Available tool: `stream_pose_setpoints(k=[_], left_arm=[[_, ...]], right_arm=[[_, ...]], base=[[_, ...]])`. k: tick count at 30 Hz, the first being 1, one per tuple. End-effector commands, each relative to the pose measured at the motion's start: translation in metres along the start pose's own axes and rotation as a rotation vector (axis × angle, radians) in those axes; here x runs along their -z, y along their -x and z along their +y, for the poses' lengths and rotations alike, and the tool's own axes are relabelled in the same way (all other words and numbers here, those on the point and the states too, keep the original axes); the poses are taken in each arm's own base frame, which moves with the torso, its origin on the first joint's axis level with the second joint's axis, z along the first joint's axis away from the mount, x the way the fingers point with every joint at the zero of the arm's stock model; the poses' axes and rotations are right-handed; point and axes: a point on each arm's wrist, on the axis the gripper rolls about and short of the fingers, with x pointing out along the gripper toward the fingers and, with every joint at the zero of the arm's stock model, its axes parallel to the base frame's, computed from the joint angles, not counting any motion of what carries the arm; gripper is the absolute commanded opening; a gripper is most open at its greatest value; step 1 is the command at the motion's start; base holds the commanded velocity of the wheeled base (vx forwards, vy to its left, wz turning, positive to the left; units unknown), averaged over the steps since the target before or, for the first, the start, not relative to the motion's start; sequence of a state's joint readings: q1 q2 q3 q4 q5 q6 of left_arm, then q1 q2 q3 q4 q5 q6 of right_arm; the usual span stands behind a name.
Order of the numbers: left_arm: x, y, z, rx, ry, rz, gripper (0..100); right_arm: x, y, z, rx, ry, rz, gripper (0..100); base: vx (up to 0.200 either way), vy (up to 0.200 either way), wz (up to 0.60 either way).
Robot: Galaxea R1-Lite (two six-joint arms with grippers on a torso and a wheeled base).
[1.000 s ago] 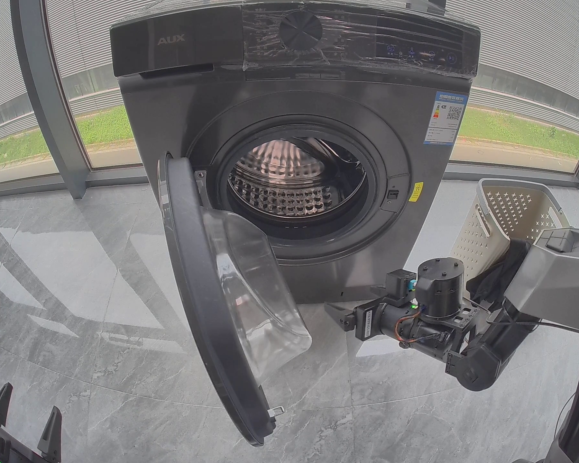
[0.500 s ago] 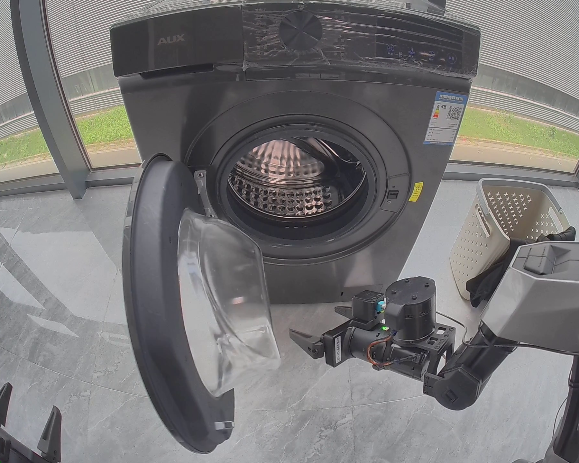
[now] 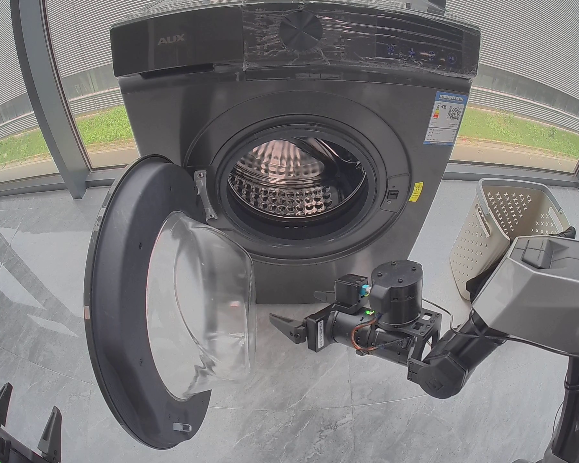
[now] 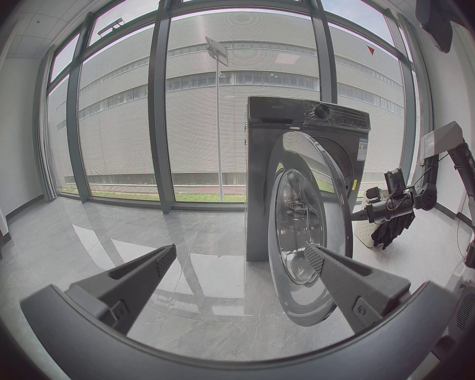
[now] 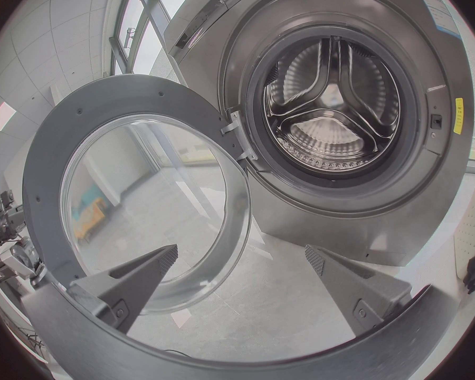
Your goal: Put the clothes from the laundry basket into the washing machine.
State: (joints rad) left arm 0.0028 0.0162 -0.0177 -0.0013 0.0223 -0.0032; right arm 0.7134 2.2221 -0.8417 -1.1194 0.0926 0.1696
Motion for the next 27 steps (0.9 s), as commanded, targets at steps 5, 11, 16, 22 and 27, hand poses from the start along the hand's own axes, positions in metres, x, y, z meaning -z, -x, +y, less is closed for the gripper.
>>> stream_pose_setpoints(k=[5, 11, 16, 22, 27], left_arm=[[0.005, 0.0, 0.0, -0.003, 0.0, 0.001, 100], [0.005, 0.0, 0.0, -0.003, 0.0, 0.001, 100], [0.005, 0.0, 0.0, -0.003, 0.0, 0.001, 100], [0.005, 0.0, 0.0, -0.001, 0.0, 0.0, 100], [0.005, 0.0, 0.0, -0.001, 0.0, 0.001, 100]], right_arm=[[-0.006, -0.028, -0.004, -0.003, -0.001, -0.02, 100], [0.003, -0.042, 0.006, -0.029, 0.005, -0.006, 100], [0.008, -0.061, 0.018, -0.052, 0.01, -0.027, 100], [0.005, -0.075, 0.026, -0.059, 0.007, -0.057, 100], [-0.005, -0.075, 0.021, -0.049, -0.018, -0.079, 100]], base=[[-0.16, 0.0, 0.0], [0.0, 0.0, 0.0], [0.0, 0.0, 0.0], [0.0, 0.0, 0.0], [0.0, 0.0, 0.0]])
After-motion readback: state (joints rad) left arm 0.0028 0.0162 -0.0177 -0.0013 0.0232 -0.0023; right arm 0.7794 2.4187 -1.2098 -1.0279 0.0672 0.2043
